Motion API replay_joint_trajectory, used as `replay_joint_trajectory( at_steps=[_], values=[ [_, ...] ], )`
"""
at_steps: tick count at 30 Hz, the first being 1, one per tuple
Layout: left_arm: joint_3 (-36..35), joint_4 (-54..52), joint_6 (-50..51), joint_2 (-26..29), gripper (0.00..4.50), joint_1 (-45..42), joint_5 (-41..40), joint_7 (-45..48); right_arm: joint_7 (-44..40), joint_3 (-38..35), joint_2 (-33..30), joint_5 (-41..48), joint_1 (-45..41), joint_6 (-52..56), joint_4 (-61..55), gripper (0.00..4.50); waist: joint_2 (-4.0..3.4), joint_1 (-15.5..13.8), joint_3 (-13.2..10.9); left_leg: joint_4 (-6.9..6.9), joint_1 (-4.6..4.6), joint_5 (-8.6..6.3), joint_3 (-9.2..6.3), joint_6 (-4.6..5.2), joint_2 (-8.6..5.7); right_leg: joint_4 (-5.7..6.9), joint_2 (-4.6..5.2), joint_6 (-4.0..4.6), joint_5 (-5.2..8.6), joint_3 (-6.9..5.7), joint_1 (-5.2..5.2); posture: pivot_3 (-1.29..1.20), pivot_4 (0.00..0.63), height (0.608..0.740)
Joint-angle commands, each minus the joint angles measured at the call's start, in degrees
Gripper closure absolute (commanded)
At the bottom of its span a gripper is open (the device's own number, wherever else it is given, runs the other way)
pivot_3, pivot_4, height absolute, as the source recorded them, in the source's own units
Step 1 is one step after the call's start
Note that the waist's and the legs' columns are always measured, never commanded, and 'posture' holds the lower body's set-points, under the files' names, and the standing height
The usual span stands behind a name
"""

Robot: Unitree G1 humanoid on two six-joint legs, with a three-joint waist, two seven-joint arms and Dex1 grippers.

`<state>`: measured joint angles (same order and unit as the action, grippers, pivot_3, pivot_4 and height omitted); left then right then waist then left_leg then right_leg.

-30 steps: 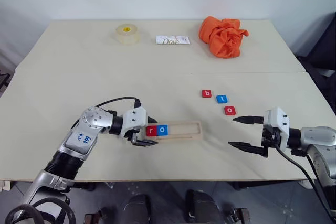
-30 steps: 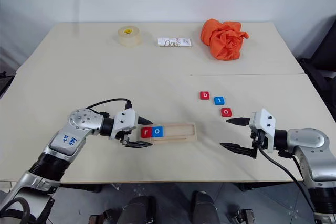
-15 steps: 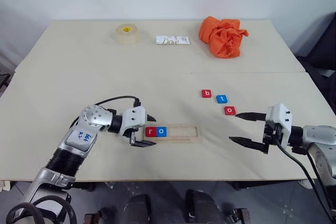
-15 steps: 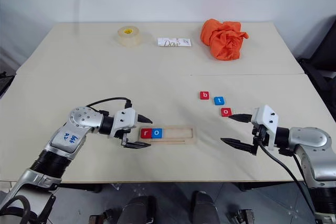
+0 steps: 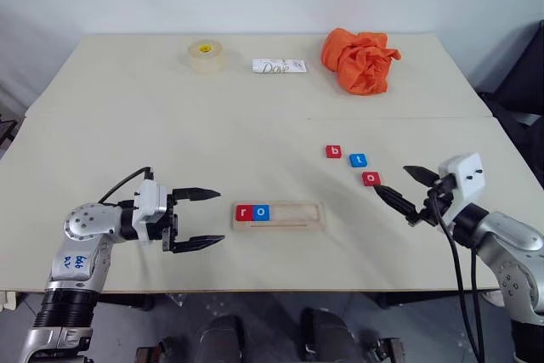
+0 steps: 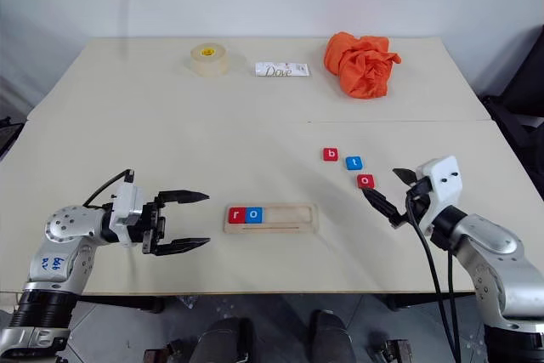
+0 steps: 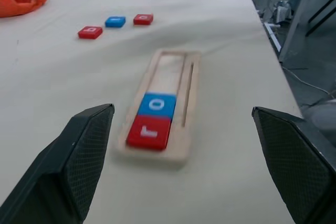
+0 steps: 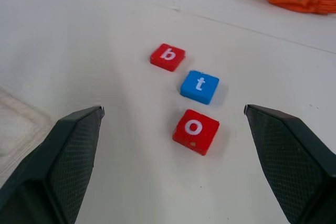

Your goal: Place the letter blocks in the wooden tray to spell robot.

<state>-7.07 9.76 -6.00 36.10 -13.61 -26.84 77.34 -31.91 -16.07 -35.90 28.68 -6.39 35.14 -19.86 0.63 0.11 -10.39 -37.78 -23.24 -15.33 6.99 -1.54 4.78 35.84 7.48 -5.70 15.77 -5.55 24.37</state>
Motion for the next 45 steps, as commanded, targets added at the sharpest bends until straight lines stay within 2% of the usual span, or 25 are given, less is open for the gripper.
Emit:
replay_joint_trajectory(
  at_steps=[1, 7, 18, 22, 28, 31, 39, 45],
  values=[
    [-1.9, 4.6, -5.8, -0.4, 0.04, -0.9, -1.0, 3.2, 3.3, 1.3, 0.4, -0.7, -1.0, 2.5, -3.8, 0.0, 0.0, 0.0, 0.0, 0.01, -0.03, 0.0, -0.03, 0.0, 0.01, 0.0, -0.01, 0.02, 0.01, -0.02, 0.01, 0.0, 0.15, 0.74],
    [-2.0, 9.2, -9.6, -1.2, 0.04, -3.0, -1.2, 5.6, 4.7, 2.9, 0.3, -0.8, -1.6, 4.7, -5.1, 0.0, 0.02, -0.1, 0.0, 0.06, -0.07, -0.03, -0.02, 0.05, 0.0, -0.03, 0.0, 0.05, 0.03, -0.05, 0.04, 0.0, 0.15, 0.74],
    [-2.3, 8.4, -9.4, -1.8, 0.04, -4.3, -1.9, 5.7, 4.5, 3.2, 1.9, 1.2, -3.5, 4.8, -3.9, 0.0, 0.02, 0.2, 0.0, 0.13, -0.05, -0.03, 0.01, 0.06, 0.01, -0.03, -0.02, 0.03, 0.02, -0.04, 0.06, 0.0, 0.15, 0.74],
    [-2.3, 7.9, -9.1, -1.4, 0.04, -4.5, -1.9, 5.7, 9.1, 5.8, 6.5, 1.5, -11.6, 9.2, -2.0, 0.0, 0.02, 0.6, 0.0, 0.12, -0.04, -0.03, 0.02, 0.05, 0.02, 0.0, -0.02, 0.03, 0.02, -0.03, 0.07, 0.0, 0.15, 0.74],
    [-2.1, 6.9, -8.6, -1.4, 0.04, -4.7, -1.8, 4.9, 16.0, 12.0, 13.4, -4.5, -21.8, 10.5, 6.3, 0.0, 0.03, 1.2, 0.0, 0.18, -0.06, -0.01, 0.0, 0.04, 0.04, 0.01, -0.04, 0.06, 0.04, -0.06, 0.1, 0.0, 0.15, 0.74],
    [-2.0, 5.6, -8.1, -1.5, 0.04, -4.2, -2.0, 4.4, 20.1, 14.1, 19.0, -7.8, -27.1, 8.7, 13.3, 0.0, 0.03, 1.5, 0.0, 0.2, -0.1, -0.01, 0.04, 0.04, 0.03, 0.01, -0.02, 0.06, 0.04, -0.05, 0.15, 0.0, 0.15, 0.74],
    [-2.9, 1.4, -6.8, -1.1, 0.04, -1.5, -2.4, 2.7, 24.1, 15.3, 24.3, -14.4, -32.5, 1.8, 25.2, 0.0, 0.02, 1.7, 0.0, 0.4, -0.1, 0.0, 0.09, 0.03, 0.03, 0.01, -0.04, 0.06, 0.04, -0.04, 0.18, 0.0, 0.15, 0.74],
    [-3.3, -0.7, -6.3, -1.1, 0.04, 0.3, -2.5, 1.5, 24.1, 16.2, 25.4, -17.2, -32.4, 0.1, 27.5, 0.0, 0.02, 1.7, 0.0, 0.52, -0.09, 0.01, 0.1, 0.0, 0.03, 0.0, -0.06, 0.06, 0.04, -0.05, 0.19, 0.0, 0.15, 0.74]
  ],
)
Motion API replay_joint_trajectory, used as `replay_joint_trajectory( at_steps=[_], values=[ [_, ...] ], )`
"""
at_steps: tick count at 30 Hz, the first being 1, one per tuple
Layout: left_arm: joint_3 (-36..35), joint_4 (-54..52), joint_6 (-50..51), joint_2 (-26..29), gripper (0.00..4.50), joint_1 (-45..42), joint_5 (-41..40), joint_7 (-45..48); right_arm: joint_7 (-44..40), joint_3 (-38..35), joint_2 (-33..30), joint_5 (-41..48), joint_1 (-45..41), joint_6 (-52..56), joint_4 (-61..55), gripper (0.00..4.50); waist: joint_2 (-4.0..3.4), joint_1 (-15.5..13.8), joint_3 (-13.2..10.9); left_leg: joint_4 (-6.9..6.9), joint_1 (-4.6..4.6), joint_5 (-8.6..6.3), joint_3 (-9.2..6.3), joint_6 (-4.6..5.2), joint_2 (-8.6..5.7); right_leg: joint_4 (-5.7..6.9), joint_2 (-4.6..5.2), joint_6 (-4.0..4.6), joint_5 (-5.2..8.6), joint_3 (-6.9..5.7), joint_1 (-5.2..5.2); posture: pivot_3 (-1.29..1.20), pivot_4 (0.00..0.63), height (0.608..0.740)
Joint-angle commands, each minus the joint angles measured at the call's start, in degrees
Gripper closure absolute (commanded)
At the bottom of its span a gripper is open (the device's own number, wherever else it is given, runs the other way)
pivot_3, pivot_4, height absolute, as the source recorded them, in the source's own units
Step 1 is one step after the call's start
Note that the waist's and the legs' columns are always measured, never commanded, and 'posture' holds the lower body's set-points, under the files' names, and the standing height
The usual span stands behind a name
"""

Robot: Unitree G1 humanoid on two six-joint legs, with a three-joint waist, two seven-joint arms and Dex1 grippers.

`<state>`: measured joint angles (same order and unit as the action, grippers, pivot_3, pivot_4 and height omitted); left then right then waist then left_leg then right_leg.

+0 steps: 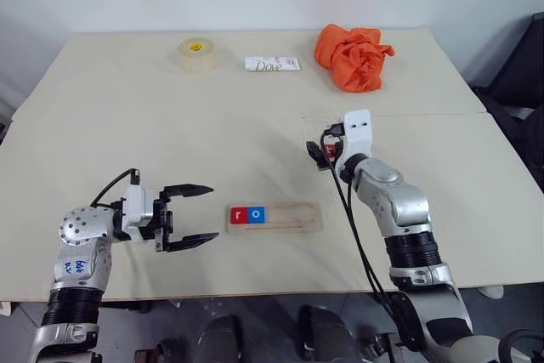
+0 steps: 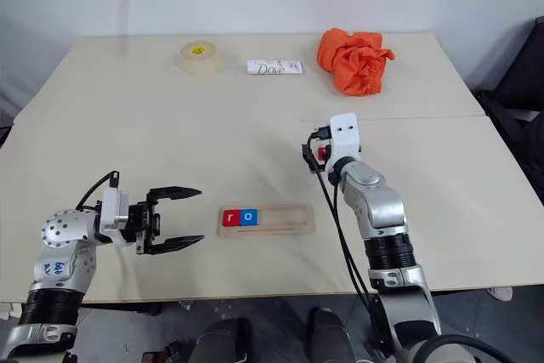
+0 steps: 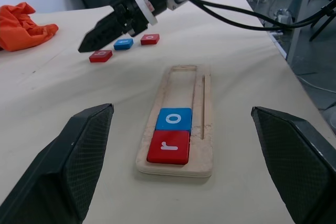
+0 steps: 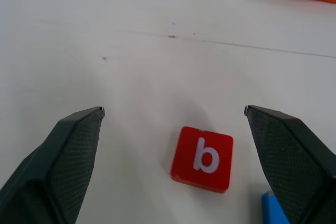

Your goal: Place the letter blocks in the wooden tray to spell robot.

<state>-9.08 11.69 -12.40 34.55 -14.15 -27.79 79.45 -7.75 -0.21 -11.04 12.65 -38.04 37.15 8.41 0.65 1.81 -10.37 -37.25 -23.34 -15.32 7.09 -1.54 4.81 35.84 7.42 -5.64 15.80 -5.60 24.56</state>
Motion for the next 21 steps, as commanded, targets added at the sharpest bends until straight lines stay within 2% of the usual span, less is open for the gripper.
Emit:
replay_joint_trajectory(
  at_steps=[1, 17, 20, 21],
  values=[
    [-1.3, -2.8, 0.2, 0.5, 0.04, 1.1, -1.6, -0.7, 0.0, 0.4, 0.8, -1.4, -0.8, -1.9, -0.2, 0.0, 0.0, 0.0, 0.0, 0.0, 0.0, 0.0, 0.0, 0.0, 0.0, 0.0, 0.0, 0.0, 0.0, 0.0, 0.0, 0.0, 0.15, 0.74],
    [-1.1, -3.3, 0.8, 0.3, 0.04, 1.0, -1.8, -1.3, 3.7, -2.6, 5.4, -2.8, -2.3, -3.4, 8.4, 0.0, 0.0, 0.3, 0.0, 0.05, 0.02, 0.01, 0.0, -0.02, 0.01, -0.02, -0.01, 0.0, 0.0, 0.0, 0.0, 0.0, 0.15, 0.74],
    [-1.2, -3.0, 0.7, 0.3, 0.0, 0.9, -1.9, -1.1, 4.2, -3.0, 5.9, -3.2, -2.5, -3.3, 8.6, 0.58, 0.0, 0.3, 0.0, 0.05, 0.02, 0.01, 0.0, -0.02, 0.01, -0.02, -0.01, 0.0, 0.0, 0.0, 0.0, 0.0, 0.15, 0.74],
    [-1.2, -2.7, 0.6, 0.4, 0.0, 0.8, -1.8, -1.1, 4.1, -2.8, 5.9, -3.4, -2.5, -3.4, 8.6, 0.92, 0.0, 0.3, 0.0, 0.05, 0.02, 0.01, -0.01, -0.02, 0.01, -0.04, -0.01, 0.0, 0.0, 0.0, 0.0, 0.0, 0.15, 0.74]
  ],
)
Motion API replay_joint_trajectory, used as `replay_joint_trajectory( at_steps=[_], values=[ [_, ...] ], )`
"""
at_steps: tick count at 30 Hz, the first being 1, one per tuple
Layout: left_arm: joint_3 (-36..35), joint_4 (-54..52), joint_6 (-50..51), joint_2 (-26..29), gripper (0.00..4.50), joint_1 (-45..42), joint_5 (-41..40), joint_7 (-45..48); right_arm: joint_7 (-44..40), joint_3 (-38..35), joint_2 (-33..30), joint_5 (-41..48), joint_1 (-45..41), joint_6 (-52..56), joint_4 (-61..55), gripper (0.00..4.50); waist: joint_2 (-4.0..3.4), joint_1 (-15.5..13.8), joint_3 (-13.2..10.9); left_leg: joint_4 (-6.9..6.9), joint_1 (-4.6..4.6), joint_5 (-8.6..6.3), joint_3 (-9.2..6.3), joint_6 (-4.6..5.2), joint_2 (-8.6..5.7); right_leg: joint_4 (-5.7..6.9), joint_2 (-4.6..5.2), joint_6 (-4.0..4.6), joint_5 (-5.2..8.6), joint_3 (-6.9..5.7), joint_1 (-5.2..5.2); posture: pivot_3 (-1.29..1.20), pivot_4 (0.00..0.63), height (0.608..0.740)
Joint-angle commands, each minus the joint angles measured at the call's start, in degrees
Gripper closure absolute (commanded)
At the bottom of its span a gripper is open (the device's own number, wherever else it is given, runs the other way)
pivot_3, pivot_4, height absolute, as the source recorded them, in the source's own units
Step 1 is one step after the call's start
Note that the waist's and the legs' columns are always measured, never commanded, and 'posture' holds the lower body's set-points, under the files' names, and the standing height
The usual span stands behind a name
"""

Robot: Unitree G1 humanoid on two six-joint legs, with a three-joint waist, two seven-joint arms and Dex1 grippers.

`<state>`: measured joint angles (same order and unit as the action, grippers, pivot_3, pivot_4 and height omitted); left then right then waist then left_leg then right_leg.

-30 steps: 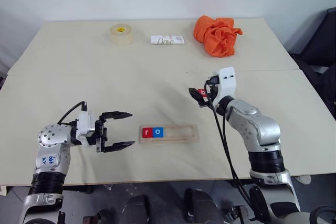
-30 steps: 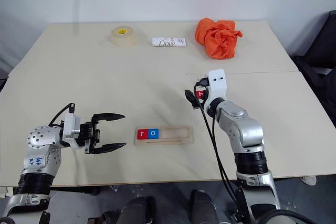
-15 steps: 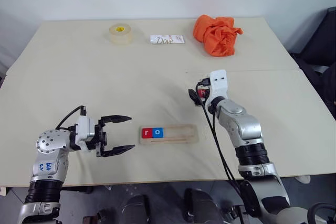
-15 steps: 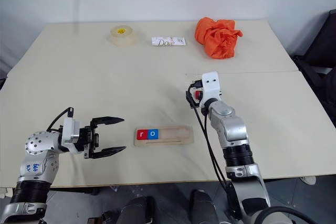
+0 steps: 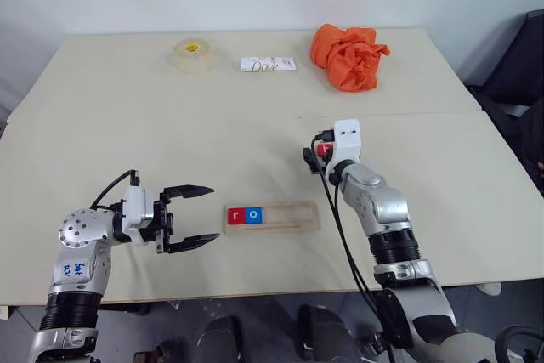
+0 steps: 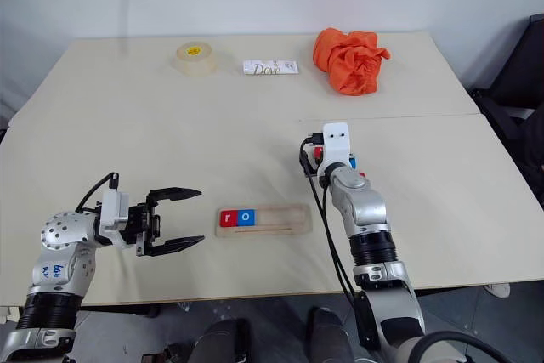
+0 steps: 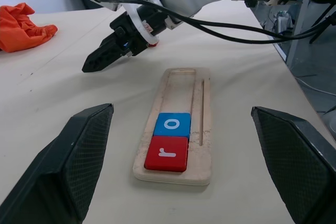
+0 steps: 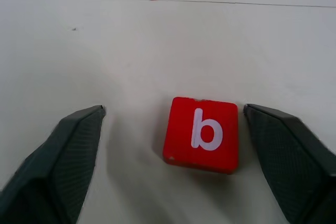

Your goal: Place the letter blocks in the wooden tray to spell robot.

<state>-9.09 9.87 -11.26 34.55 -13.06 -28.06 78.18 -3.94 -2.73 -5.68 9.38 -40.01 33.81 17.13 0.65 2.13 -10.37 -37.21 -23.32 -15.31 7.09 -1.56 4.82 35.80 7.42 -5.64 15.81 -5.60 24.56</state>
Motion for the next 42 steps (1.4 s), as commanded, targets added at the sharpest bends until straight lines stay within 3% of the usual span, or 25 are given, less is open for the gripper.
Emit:
replay_joint_trajectory(
  at_steps=[1, 6, 7, 16, 24, 31, 42],
  values=[
    [-1.2, -0.7, -0.6, 0.4, 0.0, -0.4, -1.5, 0.3, 0.2, -0.1, 0.6, -0.3, -0.5, -0.2, -0.2, 1.26, 0.0, 0.1, 0.0, 0.01, 0.0, 0.0, 0.0, 0.0, 0.0, -0.01, 0.0, 0.0, 0.0, 0.0, 0.0, 0.0, 0.15, 0.74],
    [-1.3, 0.6, -1.0, 0.5, 0.0, -1.2, -1.3, 0.7, -0.4, 0.7, 0.4, -1.0, -0.3, -0.9, -1.8, 2.96, 0.0, 0.5, 0.0, 0.04, 0.0, 0.0, 0.0, -0.01, 0.0, -0.02, 0.0, 0.0, 0.0, 0.0, 0.0, 0.0, 0.15, 0.74],
    [-1.3, 1.1, -1.0, 0.5, 0.0, -1.6, -1.2, 0.8, -1.8, 1.3, -0.5, -1.2, 0.0, -1.8, -3.8, 3.03, 0.0, 0.6, 0.0, 0.04, 0.0, 0.01, 0.0, -0.01, 0.0, -0.01, 0.0, 0.0, 0.0, 0.0, 0.0, 0.0, 0.15, 0.74],
    [-0.6, 5.3, -1.8, 0.3, 0.0, -4.7, -0.9, 3.2, -4.9, -0.7, -5.3, 1.8, 4.9, 9.0, -25.1, 3.02, 0.0, 0.8, 0.0, 0.11, -0.03, -0.01, -0.01, 0.0, 0.0, -0.08, -0.01, 0.0, 0.0, -0.01, 0.01, 0.0, 0.15, 0.74],
    [0.1, 10.1, -2.4, 0.1, 0.0, -8.4, -0.4, 5.8, -7.0, -1.6, -10.2, 5.4, 19.0, 22.5, -50.5, 3.02, 0.0, -0.3, 0.0, 0.1, -0.07, -0.04, -0.02, 0.01, -0.01, -0.32, 0.0, 0.0, 0.01, -0.03, 0.02, 0.0, 0.15, 0.74],
    [0.7, 13.2, -3.0, -0.2, 0.0, -10.5, 0.0, 7.6, -10.0, -2.9, -14.7, 8.5, 27.7, 27.3, -58.1, 3.02, 0.01, -0.5, 0.0, 0.1, -0.05, -0.04, -0.06, 0.02, -0.01, -0.32, -0.01, 0.03, 0.02, -0.05, 0.02, 0.0, 0.15, 0.74],
    [0.9, 13.3, -2.3, 0.1, 0.0, -11.1, -0.2, 8.6, -5.0, -0.9, -10.1, 7.4, 35.2, 28.1, -60.4, 3.02, 0.04, -0.5, 0.0, 0.08, -0.05, -0.04, -0.1, 0.02, -0.01, -0.31, -0.01, 0.03, 0.02, -0.06, 0.0, 0.0, 0.15, 0.74]
  ],
)
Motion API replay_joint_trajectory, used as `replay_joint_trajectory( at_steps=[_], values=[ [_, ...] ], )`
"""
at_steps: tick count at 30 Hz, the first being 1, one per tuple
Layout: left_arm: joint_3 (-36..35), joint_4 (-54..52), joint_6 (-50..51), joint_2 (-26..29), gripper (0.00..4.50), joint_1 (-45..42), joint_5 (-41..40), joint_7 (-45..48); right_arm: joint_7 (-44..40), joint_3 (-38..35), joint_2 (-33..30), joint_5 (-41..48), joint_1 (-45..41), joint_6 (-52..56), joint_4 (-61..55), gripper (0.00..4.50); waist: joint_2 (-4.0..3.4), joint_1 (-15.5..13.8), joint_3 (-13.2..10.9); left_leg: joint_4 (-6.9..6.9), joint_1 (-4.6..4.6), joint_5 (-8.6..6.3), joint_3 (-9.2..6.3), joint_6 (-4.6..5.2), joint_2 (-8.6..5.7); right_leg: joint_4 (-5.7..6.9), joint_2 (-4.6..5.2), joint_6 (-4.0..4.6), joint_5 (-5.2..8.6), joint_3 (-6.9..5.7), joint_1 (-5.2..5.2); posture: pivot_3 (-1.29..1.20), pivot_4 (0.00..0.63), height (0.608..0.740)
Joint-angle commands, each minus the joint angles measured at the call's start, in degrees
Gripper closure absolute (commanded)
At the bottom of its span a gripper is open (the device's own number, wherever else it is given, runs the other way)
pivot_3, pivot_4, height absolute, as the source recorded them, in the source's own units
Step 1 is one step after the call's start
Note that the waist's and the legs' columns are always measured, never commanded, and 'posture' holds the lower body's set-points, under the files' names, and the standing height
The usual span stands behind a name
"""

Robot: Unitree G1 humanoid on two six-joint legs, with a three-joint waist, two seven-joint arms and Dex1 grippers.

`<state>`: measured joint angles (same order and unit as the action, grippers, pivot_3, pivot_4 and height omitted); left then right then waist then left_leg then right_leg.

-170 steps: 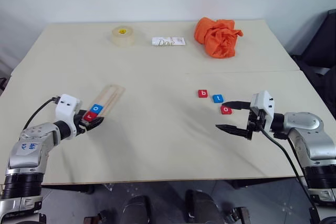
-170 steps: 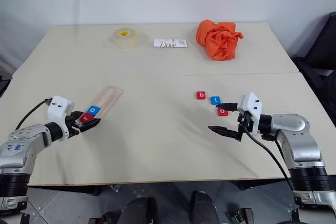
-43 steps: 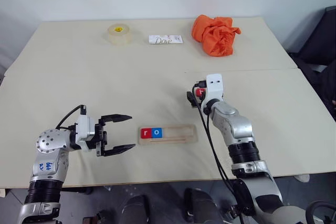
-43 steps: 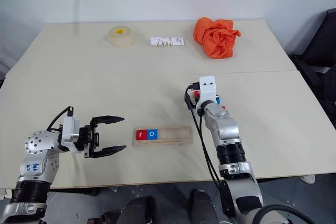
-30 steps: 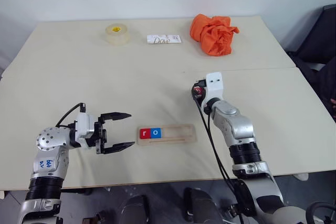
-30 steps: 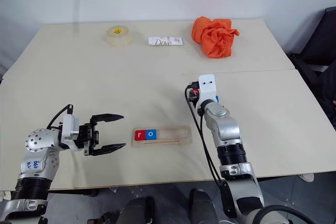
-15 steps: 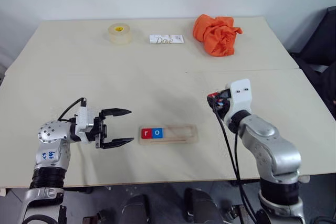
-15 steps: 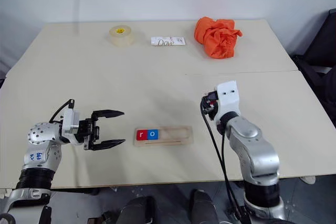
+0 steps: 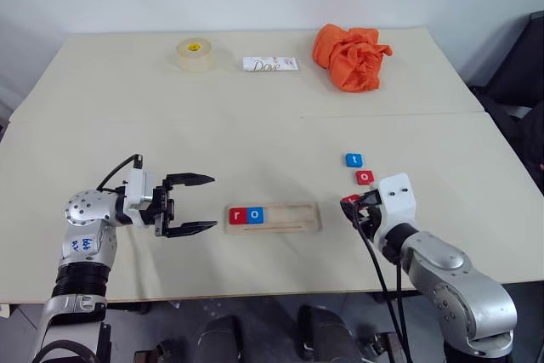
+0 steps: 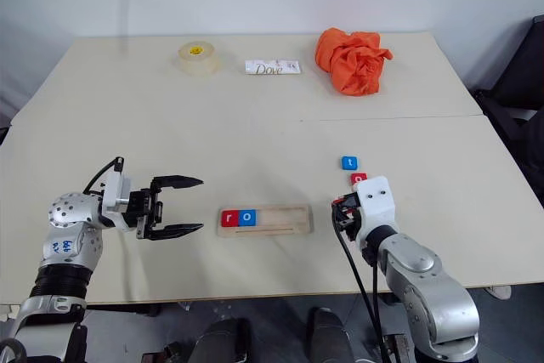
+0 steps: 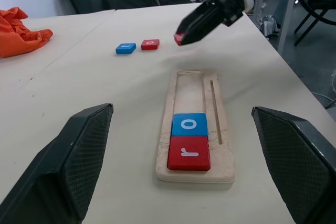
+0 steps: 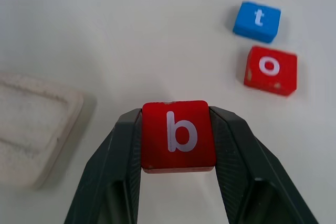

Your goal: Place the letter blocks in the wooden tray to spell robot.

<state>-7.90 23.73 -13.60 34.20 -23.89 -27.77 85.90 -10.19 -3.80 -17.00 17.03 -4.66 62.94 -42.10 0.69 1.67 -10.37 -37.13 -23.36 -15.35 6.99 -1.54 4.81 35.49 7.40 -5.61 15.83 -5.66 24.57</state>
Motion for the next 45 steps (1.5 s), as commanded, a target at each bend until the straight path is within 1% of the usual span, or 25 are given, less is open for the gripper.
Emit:
replay_joint_trajectory(
  at_steps=[1, 3, 5, 7, 9, 10, 12, 15, 18, 21, 25, 27, 29, 32, 35, 38, 45],
  values=[
    [-0.2, -0.7, 0.1, 0.4, 0.0, -0.2, -0.4, 0.8, 1.6, 0.2, 1.7, -0.4, 0.0, -1.3, -0.6, 3.02, 0.0, 0.0, 0.0, 0.0, 0.0, 0.0, -0.01, 0.0, 0.0, 0.0, 0.0, 0.0, 0.0, -0.01, 0.0, 0.0, 0.15, 0.74],
    [-0.3, -0.8, 0.2, 0.5, 0.0, -0.2, -0.4, 0.7, 2.0, 0.5, 2.3, -0.7, 0.2, -2.0, 0.6, 3.02, 0.0, 0.0, 0.0, 0.01, 0.0, 0.0, -0.03, 0.0, 0.0, 0.0, 0.0, 0.01, 0.0, -0.02, 0.0, 0.0, 0.15, 0.74],
    [-0.4, -1.1, 0.3, 0.6, 0.0, -0.1, -0.5, 0.6, 2.3, 0.2, 2.8, -0.5, 0.4, -2.1, 1.1, 2.27, 0.01, -0.1, 0.0, 0.0, -0.01, 0.0, -0.02, 0.0, 0.0, -0.01, 0.0, 0.01, 0.0, -0.02, -0.01, 0.0, 0.15, 0.74],
    [-0.5, -1.2, 0.4, 0.8, 0.0, 0.0, -0.5, 0.7, 2.4, -0.3, 2.8, -0.5, 0.3, -2.3, 1.3, 1.7, 0.01, -0.1, 0.0, 0.0, -0.01, 0.0, -0.02, 0.0, -0.01, -0.01, 0.0, 0.01, 0.0, -0.02, 0.0, 0.0, 0.15, 0.74],
    [-0.6, -1.1, 0.4, 0.9, 0.0, 0.0, -0.5, 0.7, 1.8, -0.6, 2.1, -0.2, 0.0, -2.9, 1.2, 0.96, 0.01, 0.0, 0.0, 0.01, -0.01, 0.0, -0.03, 0.0, 0.0, -0.01, 0.0, 0.01, 0.0, -0.02, 0.0, 0.0, 0.15, 0.74],
    [-0.6, -1.2, 0.4, 0.9, 0.0, 0.0, -0.5, 0.6, 1.1, -0.8, 1.6, 0.2, -0.1, -3.3, 1.1, 0.52, 0.01, 0.0, 0.0, 0.01, -0.01, 0.0, -0.02, 0.0, 0.0, -0.01, 0.0, 0.01, 0.0, -0.02, 0.0, 0.0, 0.15, 0.74],
    [-0.5, -1.3, 0.4, 0.7, 0.0, 0.0, -0.5, 0.4, -0.9, -1.1, 0.3, 1.0, -0.7, -4.4, 1.0, 0.02, 0.01, -0.1, 0.0, 0.01, -0.01, 0.0, -0.03, 0.0, 0.0, -0.01, 0.0, 0.01, 0.0, -0.02, 0.0, 0.0, 0.15, 0.74],
    [-0.5, -1.3, 0.3, 0.5, 0.0, -0.1, -0.5, 0.2, -6.3, -1.6, -3.7, 2.9, -2.1, -6.9, 1.7, 0.02, 0.01, 0.0, 0.0, 0.0, -0.01, 0.0, -0.03, 0.0, 0.0, -0.01, 0.0, 0.0, 0.0, -0.02, -0.01, 0.0, 0.15, 0.74],
    [-0.4, -1.2, 0.2, 0.1, 0.0, -0.3, -0.4, 0.0, -16.9, 0.0, -12.5, 4.3, -3.6, -11.9, 4.5, 0.02, 0.03, -0.1, 0.0, 0.0, -0.01, 0.0, -0.04, 0.0, -0.01, -0.03, 0.0, 0.0, 0.01, -0.03, -0.02, 0.0, 0.15, 0.74],
    [0.0, -1.4, 0.3, -0.3, 0.0, -0.3, -0.6, 0.4, -27.1, 2.3, -20.3, 3.7, -5.9, -19.6, 11.4, 0.02, 0.08, -0.1, 0.0, 0.0, 0.0, -0.01, -0.05, 0.01, -0.01, -0.07, 0.0, 0.0, 0.01, -0.06, -0.05, 0.0, 0.15, 0.74],
    [0.6, -2.1, 0.9, -0.6, 0.0, 0.1, -1.0, 1.7, -39.1, 6.5, -27.7, 2.0, -10.1, -28.4, 20.7, 0.02, 0.16, 0.0, -0.1, -0.02, 0.0, 0.0, -0.03, 0.01, -0.01, -0.04, 0.0, -0.01, 0.01, -0.07, -0.05, 0.0, 0.15, 0.74],
    [0.9, -2.7, 1.0, -0.6, 0.0, 0.4, -1.1, 1.8, -44.6, 9.1, -30.4, 0.3, -12.8, -32.9, 26.1, 0.02, 0.17, 0.0, -0.1, -0.03, 0.02, 0.01, -0.02, 0.0, -0.01, -0.02, 0.0, -0.02, 0.01, -0.07, -0.05, 0.0, 0.15, 0.74],
    [1.0, -3.3, 1.1, -0.6, 0.0, 0.9, -1.2, 1.8, -48.4, 11.8, -31.9, -2.2, -15.6, -37.2, 31.3, 0.02, 0.22, 0.0, -0.1, -0.05, 0.01, 0.01, -0.01, 0.0, -0.01, -0.01, 0.0, -0.02, 0.01, -0.07, -0.05, 0.0, 0.15, 0.74],
    [1.0, -4.7, 1.2, -0.4, 0.0, 2.0, -1.4, 1.5, -52.6, 15.0, -32.1, -5.3, -19.5, -42.6, 38.8, 0.02, 0.25, 0.0, -0.1, -0.06, 0.02, 0.01, 0.01, -0.01, -0.01, 0.0, 0.01, -0.02, 0.01, -0.07, -0.05, 0.0, 0.15, 0.74],
    [0.6, -6.0, 1.4, -0.2, 0.0, 3.2, -1.6, 0.7, -55.9, 17.2, -31.8, -7.6, -22.3, -45.8, 44.0, 0.02, 0.27, -0.1, -0.1, -0.07, 0.02, 0.02, 0.03, -0.03, 0.0, 0.0, 0.01, -0.02, 0.01, -0.06, -0.04, 0.0, 0.15, 0.74],
    [0.1, -7.3, 1.6, 0.0, 0.0, 4.4, -1.7, -0.2, -57.8, 18.5, -31.5, -9.3, -23.9, -47.8, 47.3, 0.65, 0.27, -0.1, -0.1, -0.11, 0.02, 0.04, 0.05, -0.05, 0.0, 0.02, 0.02, -0.02, 0.01, -0.05, -0.04, 0.0, 0.15, 0.74],
    [-0.8, -9.3, 1.7, 0.1, 0.0, 6.2, -1.7, -1.5, -58.0, 17.6, -30.8, -9.9, -25.0, -49.1, 48.0, 2.97, 0.28, -0.1, -0.1, -0.24, 0.05, 0.04, 0.03, -0.06, 0.0, 0.11, 0.04, -0.03, -0.01, -0.04, -0.09, 0.0, 0.15, 0.74]
  ],
)
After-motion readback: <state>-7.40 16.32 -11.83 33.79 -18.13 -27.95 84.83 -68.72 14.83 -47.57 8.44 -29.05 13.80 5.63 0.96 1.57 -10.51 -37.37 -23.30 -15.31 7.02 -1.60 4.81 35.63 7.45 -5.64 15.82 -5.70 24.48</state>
